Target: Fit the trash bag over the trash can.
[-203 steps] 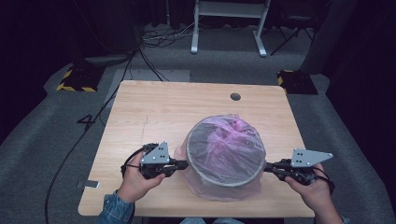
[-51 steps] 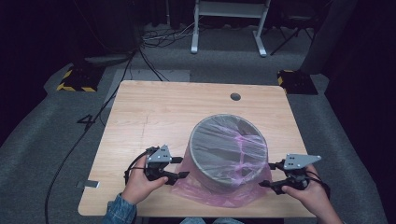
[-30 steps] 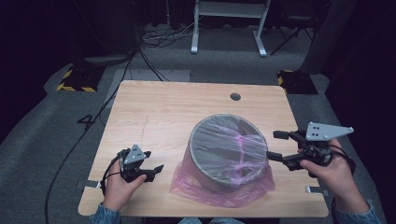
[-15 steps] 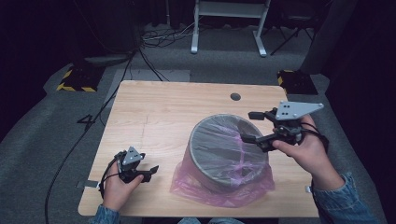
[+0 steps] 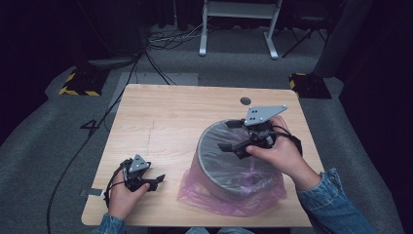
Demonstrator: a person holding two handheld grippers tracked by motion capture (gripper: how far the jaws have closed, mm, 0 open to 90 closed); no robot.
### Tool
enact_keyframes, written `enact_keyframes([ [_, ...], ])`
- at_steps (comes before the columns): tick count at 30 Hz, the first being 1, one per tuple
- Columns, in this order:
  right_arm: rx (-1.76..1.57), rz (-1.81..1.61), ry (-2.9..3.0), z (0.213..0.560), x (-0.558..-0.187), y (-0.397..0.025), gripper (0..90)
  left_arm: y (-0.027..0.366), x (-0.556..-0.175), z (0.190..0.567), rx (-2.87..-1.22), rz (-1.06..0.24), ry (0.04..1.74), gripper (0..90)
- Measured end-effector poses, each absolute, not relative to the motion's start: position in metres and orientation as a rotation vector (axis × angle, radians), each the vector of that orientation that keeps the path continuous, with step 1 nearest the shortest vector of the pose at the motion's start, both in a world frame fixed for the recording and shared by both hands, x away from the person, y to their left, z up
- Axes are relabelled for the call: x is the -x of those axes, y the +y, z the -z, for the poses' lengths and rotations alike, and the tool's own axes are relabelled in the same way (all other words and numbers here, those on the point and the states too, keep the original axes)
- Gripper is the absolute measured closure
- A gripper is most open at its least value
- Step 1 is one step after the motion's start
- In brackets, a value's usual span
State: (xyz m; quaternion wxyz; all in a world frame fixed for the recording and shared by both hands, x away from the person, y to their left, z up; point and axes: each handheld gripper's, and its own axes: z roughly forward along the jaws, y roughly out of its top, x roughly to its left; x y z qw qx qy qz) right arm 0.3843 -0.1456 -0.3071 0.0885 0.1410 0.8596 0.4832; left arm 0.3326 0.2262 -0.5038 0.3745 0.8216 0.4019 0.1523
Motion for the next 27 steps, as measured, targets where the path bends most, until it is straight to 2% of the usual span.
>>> enact_keyframes([
  [7, -0.436, -1.366, 2.606, 0.327, -0.391, -0.131, 20.8, 0.224, -0.333, 0.504, -2.123, -0.403, 1.019, 24.8],
  [12, -0.426, -1.296, 2.655, 0.341, -0.394, -0.124, 14.8, 0.223, -0.333, 0.504, -2.13, -0.409, 1.019, 25.0],
  [18, -0.462, -1.197, 2.703, 0.356, -0.396, -0.117, 13.3, 0.222, -0.333, 0.504, -2.134, -0.413, 1.018, 24.9],
  [27, -0.477, -1.071, 2.795, 0.367, -0.396, -0.112, 18.3, 0.221, -0.332, 0.504, -2.133, -0.415, 1.022, 24.8],
])
